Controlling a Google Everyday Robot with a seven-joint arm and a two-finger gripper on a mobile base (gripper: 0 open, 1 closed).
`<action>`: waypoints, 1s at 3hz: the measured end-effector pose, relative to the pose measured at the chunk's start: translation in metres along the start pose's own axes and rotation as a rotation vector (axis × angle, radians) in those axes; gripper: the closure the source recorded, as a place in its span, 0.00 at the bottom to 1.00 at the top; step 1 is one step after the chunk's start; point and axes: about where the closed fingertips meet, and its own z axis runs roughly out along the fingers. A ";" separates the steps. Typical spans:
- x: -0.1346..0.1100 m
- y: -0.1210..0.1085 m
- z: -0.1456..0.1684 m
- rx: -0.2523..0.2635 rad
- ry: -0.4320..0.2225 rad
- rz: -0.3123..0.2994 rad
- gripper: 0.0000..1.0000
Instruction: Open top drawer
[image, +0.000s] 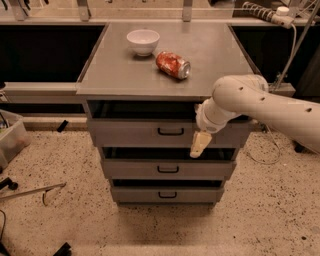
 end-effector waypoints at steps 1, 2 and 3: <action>0.017 0.002 0.013 -0.059 0.020 0.021 0.00; 0.027 0.017 0.032 -0.144 0.028 0.037 0.00; 0.028 0.030 0.033 -0.188 0.021 0.041 0.00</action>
Offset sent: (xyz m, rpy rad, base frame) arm -0.0117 -0.0198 -0.0691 -0.0056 0.2484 0.0084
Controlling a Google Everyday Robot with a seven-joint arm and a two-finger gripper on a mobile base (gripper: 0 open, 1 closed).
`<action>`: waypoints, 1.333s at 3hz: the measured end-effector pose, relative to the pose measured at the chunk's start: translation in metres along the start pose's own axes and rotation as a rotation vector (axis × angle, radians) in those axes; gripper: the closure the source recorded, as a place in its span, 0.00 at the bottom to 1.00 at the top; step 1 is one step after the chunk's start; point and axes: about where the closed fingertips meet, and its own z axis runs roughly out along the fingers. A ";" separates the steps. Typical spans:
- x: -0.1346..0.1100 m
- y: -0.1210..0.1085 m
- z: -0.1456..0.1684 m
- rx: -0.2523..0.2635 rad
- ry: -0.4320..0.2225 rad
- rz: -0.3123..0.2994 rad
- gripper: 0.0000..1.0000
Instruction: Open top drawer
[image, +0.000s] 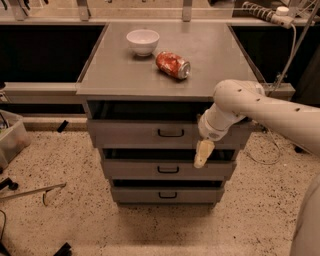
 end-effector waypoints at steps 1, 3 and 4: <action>-0.003 0.008 -0.007 -0.019 -0.004 0.000 0.00; -0.007 0.038 -0.025 -0.068 0.039 0.002 0.00; -0.007 0.061 -0.040 -0.085 0.049 0.019 0.00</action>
Offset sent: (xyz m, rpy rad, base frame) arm -0.1871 0.0245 0.0825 0.1008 0.3159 0.1043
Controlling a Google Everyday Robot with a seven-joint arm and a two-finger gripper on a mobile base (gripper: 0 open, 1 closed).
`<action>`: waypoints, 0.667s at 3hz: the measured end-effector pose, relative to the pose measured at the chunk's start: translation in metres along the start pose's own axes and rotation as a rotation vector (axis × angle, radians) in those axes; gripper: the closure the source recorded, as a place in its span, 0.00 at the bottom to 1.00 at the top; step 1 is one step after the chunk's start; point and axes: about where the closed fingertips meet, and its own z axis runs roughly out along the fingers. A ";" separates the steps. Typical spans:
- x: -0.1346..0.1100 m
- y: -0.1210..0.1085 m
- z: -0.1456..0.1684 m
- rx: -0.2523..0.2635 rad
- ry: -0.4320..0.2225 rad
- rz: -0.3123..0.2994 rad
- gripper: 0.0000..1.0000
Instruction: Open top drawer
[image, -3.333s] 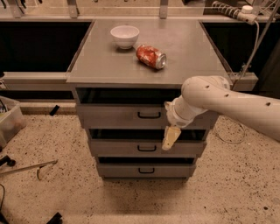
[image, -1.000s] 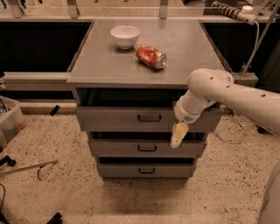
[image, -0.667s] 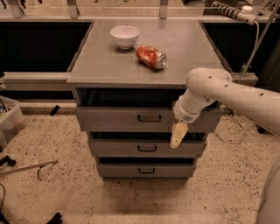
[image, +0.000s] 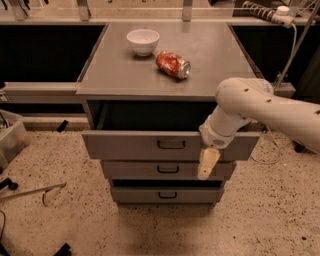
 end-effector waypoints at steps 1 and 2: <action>0.004 0.042 -0.011 -0.031 -0.019 0.020 0.00; 0.004 0.042 -0.011 -0.031 -0.019 0.020 0.00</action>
Offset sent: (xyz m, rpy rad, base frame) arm -0.0321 0.0000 0.0067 0.0218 0.0208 -0.0079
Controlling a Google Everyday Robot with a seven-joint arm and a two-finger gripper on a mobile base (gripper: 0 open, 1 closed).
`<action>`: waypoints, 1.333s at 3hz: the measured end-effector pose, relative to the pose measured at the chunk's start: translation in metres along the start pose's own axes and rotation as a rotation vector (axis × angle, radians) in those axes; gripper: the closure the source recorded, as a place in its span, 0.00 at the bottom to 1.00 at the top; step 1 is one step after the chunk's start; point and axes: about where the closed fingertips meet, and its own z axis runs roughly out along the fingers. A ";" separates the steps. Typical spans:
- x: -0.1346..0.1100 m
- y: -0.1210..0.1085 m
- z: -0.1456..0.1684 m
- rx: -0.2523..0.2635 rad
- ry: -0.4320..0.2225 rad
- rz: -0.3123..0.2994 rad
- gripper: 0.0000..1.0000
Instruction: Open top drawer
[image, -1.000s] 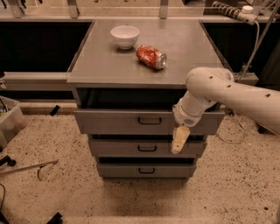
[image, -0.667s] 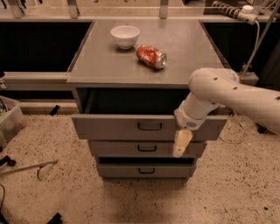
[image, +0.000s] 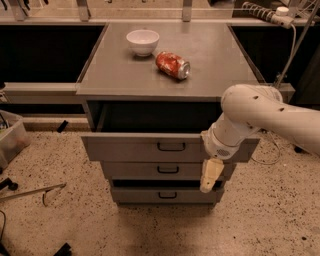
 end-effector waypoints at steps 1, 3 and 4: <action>-0.007 -0.005 -0.010 0.060 0.006 -0.021 0.00; -0.020 -0.027 -0.039 0.238 0.047 -0.074 0.00; -0.016 -0.042 -0.020 0.210 0.091 -0.079 0.00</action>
Offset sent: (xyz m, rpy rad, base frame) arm 0.0294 0.0053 0.0849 -0.0839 -0.3649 -0.0096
